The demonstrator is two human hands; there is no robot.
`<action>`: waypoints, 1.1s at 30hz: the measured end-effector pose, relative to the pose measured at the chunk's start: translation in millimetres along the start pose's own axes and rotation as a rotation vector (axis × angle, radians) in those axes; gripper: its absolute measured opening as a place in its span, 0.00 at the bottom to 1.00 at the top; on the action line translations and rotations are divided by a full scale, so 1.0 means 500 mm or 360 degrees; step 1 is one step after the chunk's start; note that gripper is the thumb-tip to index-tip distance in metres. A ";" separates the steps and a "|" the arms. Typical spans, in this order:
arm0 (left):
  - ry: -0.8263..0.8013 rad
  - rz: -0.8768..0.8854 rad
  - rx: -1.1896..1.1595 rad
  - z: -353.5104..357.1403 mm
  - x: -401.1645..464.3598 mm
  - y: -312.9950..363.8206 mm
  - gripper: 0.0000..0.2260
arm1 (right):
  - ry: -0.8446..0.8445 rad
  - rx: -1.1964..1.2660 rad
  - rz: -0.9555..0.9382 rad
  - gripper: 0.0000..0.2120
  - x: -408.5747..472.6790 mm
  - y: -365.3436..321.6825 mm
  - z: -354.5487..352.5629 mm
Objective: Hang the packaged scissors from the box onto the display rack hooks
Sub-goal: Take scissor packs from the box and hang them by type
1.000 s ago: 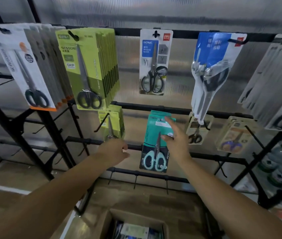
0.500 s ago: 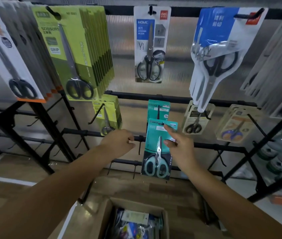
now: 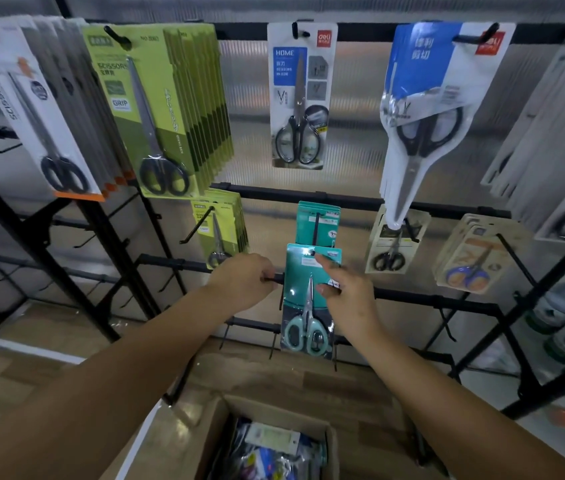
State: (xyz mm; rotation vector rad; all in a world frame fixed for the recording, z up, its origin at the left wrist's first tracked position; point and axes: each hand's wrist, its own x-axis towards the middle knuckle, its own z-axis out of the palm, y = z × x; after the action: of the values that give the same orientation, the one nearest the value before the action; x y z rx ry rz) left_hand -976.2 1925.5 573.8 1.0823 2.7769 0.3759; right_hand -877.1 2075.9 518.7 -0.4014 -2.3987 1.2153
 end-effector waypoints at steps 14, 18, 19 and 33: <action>0.0033 -0.0123 -0.0034 0.005 -0.030 0.054 0.12 | -0.0013 0.0365 0.0192 0.27 0.013 0.010 -0.014; 0.0028 -0.0118 -0.0015 0.015 -0.034 0.062 0.12 | -0.0101 0.0072 0.0161 0.25 0.044 0.000 -0.017; 0.0029 -0.0124 -0.0004 0.016 -0.032 0.063 0.11 | -0.0111 -0.0039 0.0153 0.24 0.057 -0.007 -0.018; -0.0146 -0.0253 0.0127 0.056 0.041 0.005 0.13 | -0.0202 -0.0787 0.0253 0.21 0.113 0.015 -0.015</action>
State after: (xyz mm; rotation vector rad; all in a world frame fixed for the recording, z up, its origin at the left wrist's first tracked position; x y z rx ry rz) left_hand -983.6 1946.4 546.9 0.8625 2.7925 0.1931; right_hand -922.1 2110.1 530.1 -0.6910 -2.8157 0.7072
